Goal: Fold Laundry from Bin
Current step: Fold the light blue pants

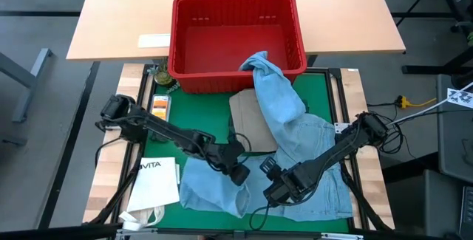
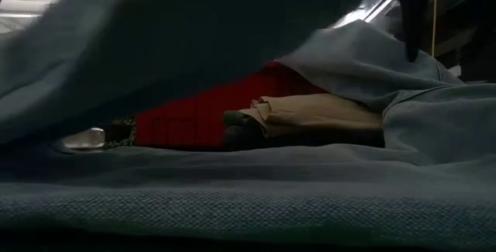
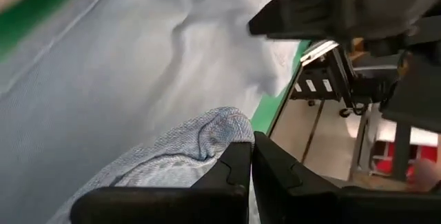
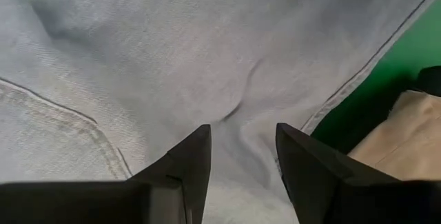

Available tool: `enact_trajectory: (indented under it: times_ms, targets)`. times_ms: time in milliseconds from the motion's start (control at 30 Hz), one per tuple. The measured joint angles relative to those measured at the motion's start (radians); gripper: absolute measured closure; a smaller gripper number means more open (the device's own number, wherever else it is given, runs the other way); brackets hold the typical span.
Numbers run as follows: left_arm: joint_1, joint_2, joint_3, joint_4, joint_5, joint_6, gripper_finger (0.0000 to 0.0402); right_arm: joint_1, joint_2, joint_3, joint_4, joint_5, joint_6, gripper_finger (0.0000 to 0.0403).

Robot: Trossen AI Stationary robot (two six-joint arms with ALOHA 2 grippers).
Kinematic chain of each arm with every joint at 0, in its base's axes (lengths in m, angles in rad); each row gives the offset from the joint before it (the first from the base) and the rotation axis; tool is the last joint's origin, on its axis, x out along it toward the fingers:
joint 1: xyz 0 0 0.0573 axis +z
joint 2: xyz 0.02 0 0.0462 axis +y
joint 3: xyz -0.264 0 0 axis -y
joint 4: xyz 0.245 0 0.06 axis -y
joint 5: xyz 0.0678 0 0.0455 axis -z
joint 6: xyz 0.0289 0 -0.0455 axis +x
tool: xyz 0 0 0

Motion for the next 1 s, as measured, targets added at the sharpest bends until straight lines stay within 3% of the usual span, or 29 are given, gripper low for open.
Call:
enact_trajectory:
  times_ms: [267,633,767,933,1000]
  targets:
    - [0.003,0.034,0.000,0.154,-0.002,0.275,0.0388,0.000,0.000,0.000,-0.004,-0.016,0.001,0.0237]
    - [0.021,0.033,0.000,0.154,-0.024,0.401,0.0266,0.000,0.000,0.000,-0.011,-0.043,0.001,0.0237]
    - [0.064,0.013,0.000,0.142,0.138,0.510,0.0248,0.000,0.000,0.000,0.014,-0.047,0.056,0.0237]
    - [0.086,-0.010,0.000,0.007,0.410,0.504,0.0253,0.002,0.000,0.000,0.123,-0.052,0.109,0.0237]
    - [0.069,-0.011,0.000,-0.073,0.444,0.492,0.0256,0.008,0.000,0.000,0.179,-0.049,0.106,0.0237]
